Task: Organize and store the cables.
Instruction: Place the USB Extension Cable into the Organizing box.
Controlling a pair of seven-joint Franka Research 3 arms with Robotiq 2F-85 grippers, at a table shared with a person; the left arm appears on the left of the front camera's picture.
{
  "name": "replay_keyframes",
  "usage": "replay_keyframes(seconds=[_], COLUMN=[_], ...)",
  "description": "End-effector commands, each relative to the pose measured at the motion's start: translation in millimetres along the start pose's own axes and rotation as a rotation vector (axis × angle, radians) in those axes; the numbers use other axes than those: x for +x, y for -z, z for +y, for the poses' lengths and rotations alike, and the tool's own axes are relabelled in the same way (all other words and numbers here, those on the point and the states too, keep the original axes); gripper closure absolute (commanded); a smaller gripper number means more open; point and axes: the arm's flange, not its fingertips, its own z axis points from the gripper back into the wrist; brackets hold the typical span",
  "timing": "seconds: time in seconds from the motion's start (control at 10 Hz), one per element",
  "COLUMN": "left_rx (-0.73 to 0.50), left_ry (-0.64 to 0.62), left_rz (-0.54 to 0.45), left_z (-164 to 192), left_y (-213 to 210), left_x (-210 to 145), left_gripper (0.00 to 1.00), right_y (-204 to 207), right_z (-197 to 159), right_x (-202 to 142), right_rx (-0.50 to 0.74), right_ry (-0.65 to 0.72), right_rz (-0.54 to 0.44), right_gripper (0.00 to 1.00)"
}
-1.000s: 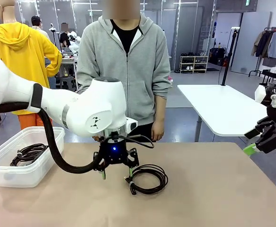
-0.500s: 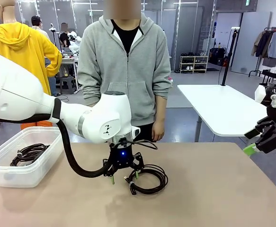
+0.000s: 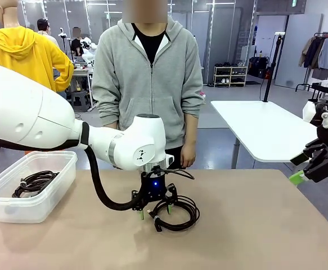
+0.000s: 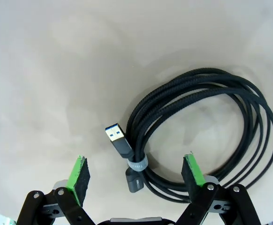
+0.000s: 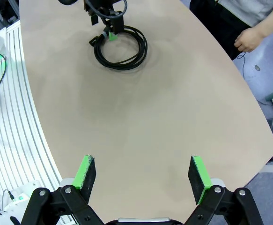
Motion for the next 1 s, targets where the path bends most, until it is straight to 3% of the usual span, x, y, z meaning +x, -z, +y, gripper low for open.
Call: replay_keyframes(seconds=[0.0, 0.2, 0.3, 0.4, 0.5, 0.8, 0.9], left_rx=[0.030, 0.044, 0.047, 0.053, 0.054, 0.051, 0.052], left_ry=[-0.031, -0.035, -0.045, -0.057, -0.068, -0.121, -0.116], left_rz=[0.029, 0.031, 0.026, 0.030, 0.033, 0.032, 0.026], left_z=[-9, -12, -12, -11, -11, -9, -8], left_y=[5, 9, 9, 7, 5, 2, 2], left_x=[4, 4, 2, 0, -5, -10, -9], left_gripper=[0.00, 0.18, 0.64, 0.77, 1.00, 0.97, 1.00], right_y=[-1, -1, -1, -1, -1, -1, -1], right_z=[0, 0, 0, 0, 0, 0, 0], right_x=[5, 5, 5, 5, 5, 5, 5], right_rx=[0.005, 0.005, 0.005, 0.005, 0.005, 0.005, 0.005], right_ry=[0.033, 0.033, 0.033, 0.033, 0.033, 0.033, 0.033], right_rz=[-0.001, -0.001, -0.001, -0.001, -0.001, -0.001, -0.001], right_gripper=[0.00, 0.00, 0.00, 0.00, 0.00, 0.00, 0.00])
